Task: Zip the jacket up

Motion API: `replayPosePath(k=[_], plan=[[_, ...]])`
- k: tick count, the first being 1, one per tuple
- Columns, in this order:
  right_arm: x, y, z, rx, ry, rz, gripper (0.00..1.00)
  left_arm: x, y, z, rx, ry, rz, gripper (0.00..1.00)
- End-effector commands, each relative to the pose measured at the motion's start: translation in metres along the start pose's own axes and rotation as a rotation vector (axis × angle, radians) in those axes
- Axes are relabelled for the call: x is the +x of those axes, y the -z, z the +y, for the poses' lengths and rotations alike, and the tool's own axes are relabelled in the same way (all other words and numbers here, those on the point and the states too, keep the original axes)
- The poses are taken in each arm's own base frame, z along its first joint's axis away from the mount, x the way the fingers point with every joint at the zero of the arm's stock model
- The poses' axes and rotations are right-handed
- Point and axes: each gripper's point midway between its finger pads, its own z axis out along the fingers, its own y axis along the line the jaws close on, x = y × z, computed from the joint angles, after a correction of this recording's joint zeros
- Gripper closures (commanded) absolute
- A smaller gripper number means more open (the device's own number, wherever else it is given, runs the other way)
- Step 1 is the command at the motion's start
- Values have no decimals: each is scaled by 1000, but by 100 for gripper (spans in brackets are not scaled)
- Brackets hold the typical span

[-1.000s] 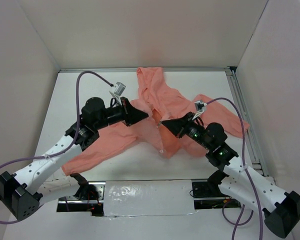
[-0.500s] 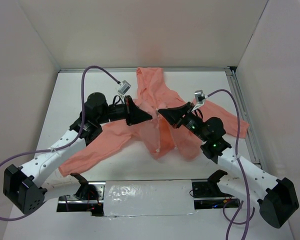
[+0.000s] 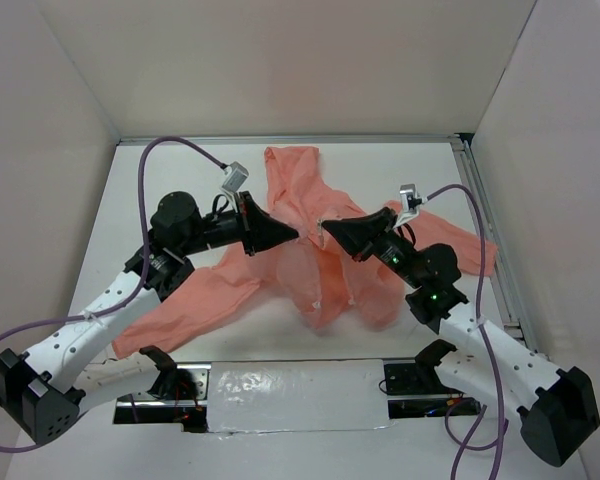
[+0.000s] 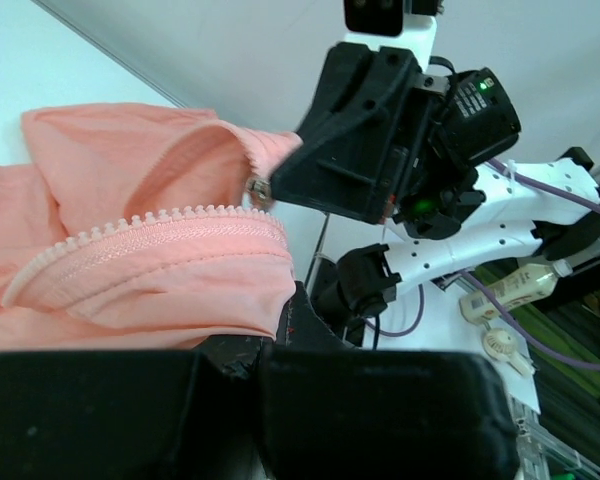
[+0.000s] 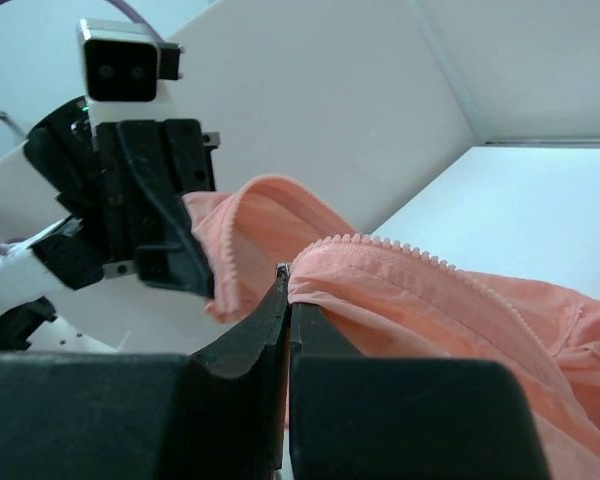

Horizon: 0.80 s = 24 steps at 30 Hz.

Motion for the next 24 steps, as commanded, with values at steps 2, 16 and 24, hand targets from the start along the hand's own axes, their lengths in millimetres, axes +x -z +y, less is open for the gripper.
replayPosePath(k=[2,16,24], plan=[[0,7,19,-98,-17,5,100,-23,-1,-4,17,-78,-67,100],[10,7,27,-162,-75,40,100,-24,-7,-7,58,-66,-72,100],[9,7,27,-161,-85,27,100,-19,-7,-9,78,-50,-53,100]])
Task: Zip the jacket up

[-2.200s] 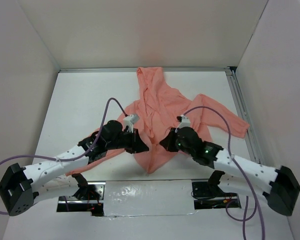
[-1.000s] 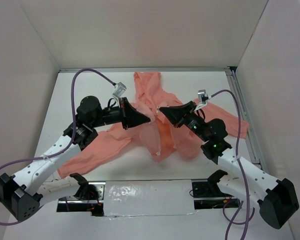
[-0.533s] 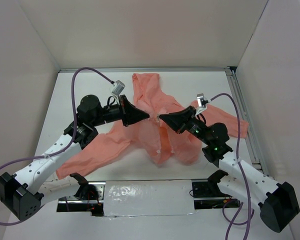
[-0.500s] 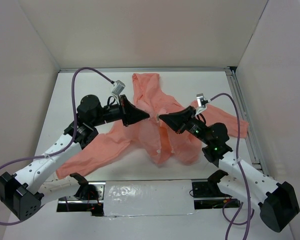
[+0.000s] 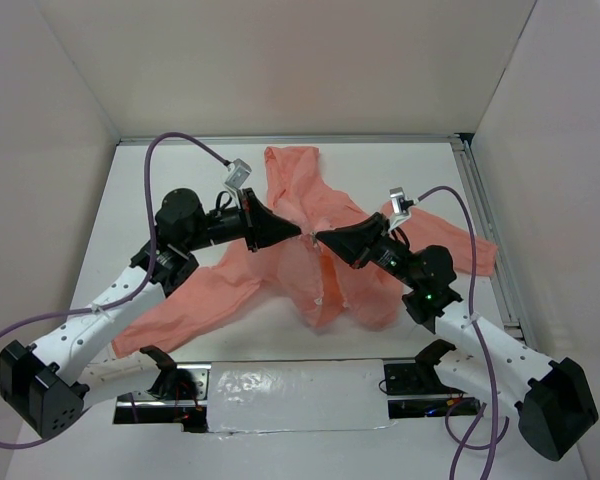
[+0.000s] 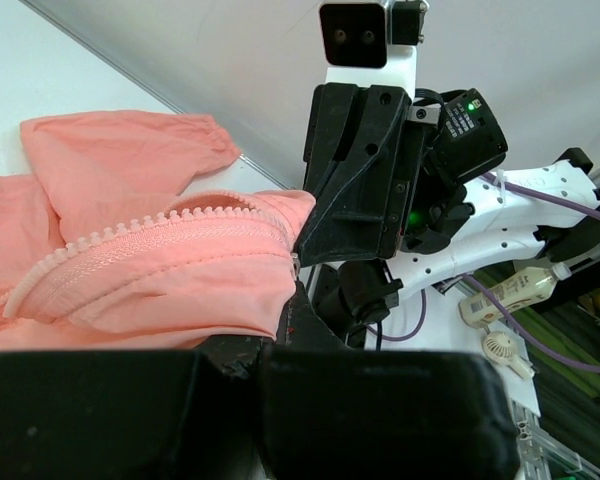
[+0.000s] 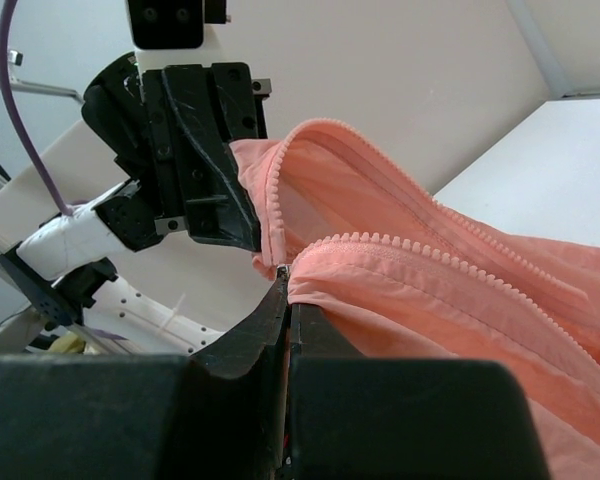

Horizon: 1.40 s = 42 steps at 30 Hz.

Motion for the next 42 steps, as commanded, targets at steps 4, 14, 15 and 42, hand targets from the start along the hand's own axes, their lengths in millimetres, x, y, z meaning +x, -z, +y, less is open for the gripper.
replayPosePath(k=[4,14,15,42], plan=[[-12,1,18,-81,28,-56,100,-12,-1,-14,67,-22,-37,100],[-13,2,16,-70,30,-64,100,-9,-2,-14,80,-18,-23,100],[-14,2,18,-78,28,-69,100,-7,-2,-17,98,-20,-11,100],[-7,1,22,-95,7,-15,100,-13,8,-20,80,-35,-62,100]])
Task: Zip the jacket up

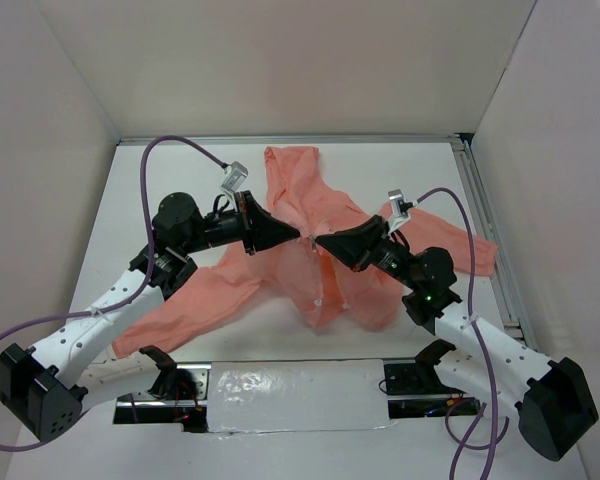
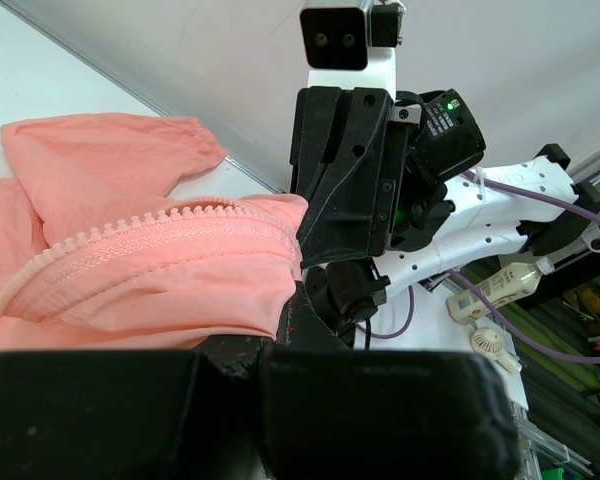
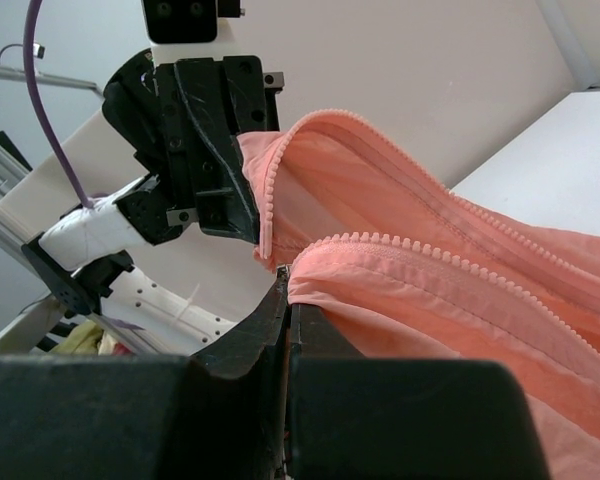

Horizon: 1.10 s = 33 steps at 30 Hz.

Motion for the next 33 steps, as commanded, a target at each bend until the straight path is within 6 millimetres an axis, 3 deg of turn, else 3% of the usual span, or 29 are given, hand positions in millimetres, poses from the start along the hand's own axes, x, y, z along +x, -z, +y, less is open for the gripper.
replayPosePath(k=[1,17,33], plan=[[-10,-2,17,-65,25,-24,100,-15,3,-14,44,-50,-53,100],[-17,-3,23,-79,29,-38,100,-13,3,-4,2,-41,-56,100],[-27,-8,29,-93,57,-59,100,-11,4,-10,38,-55,-47,100]])
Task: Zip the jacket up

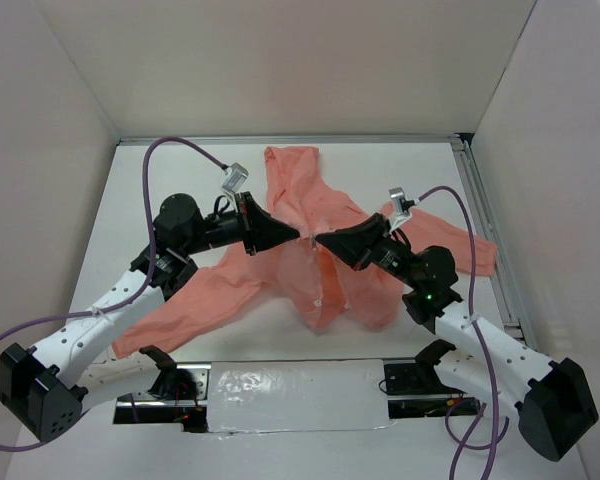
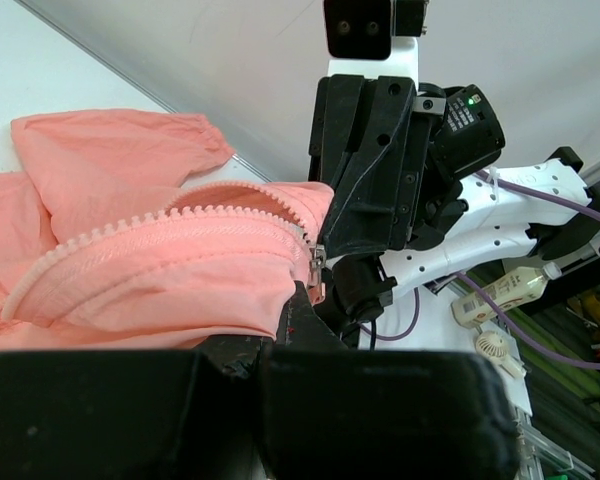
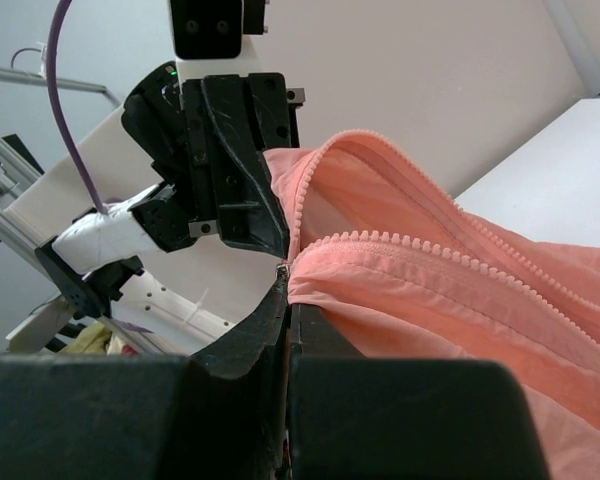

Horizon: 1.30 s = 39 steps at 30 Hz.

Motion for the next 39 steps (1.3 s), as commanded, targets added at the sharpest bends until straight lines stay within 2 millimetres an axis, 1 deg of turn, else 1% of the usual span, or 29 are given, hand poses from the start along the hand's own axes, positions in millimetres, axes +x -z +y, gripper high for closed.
replayPosePath(k=[1,11,15,19,20,21,22,23,24,26,27,28,30,33,35,39], plan=[[-24,-8,23,-72,66,-54,100,-13,4,-17,61,-58,-43,100],[-21,-10,17,-52,62,-34,100,-12,5,-20,76,-60,-40,100],[-21,-10,20,-72,71,-38,100,-9,3,-24,113,-74,-9,100],[-19,-10,21,-83,72,-23,100,-2,3,-18,114,-61,24,100],[-19,-10,21,-84,73,-29,100,-2,4,-19,131,-76,27,100],[-19,-10,20,-84,69,-27,100,3,5,-22,165,-77,54,100],[-18,-10,21,-92,71,-23,100,3,6,-22,177,-87,62,100],[-18,-10,24,-108,74,-19,100,2,5,-21,188,-89,75,100],[-18,-10,26,-119,76,-18,100,6,8,-23,214,-83,108,100],[-17,-8,30,-136,87,-10,100,6,11,-18,232,-80,127,100],[-17,-7,30,-138,101,-10,100,8,17,-17,260,-80,152,100],[-15,-7,28,-129,101,0,100,8,19,-15,268,-73,165,100],[-15,-5,31,-137,120,5,100,6,21,-12,275,-69,177,100],[-11,-5,32,-146,126,33,100,5,20,-15,300,-84,207,100],[-9,-7,32,-154,123,50,100,2,16,-16,307,-104,216,100],[-9,-8,32,-162,127,50,100,8,16,-20,367,-117,271,100]])
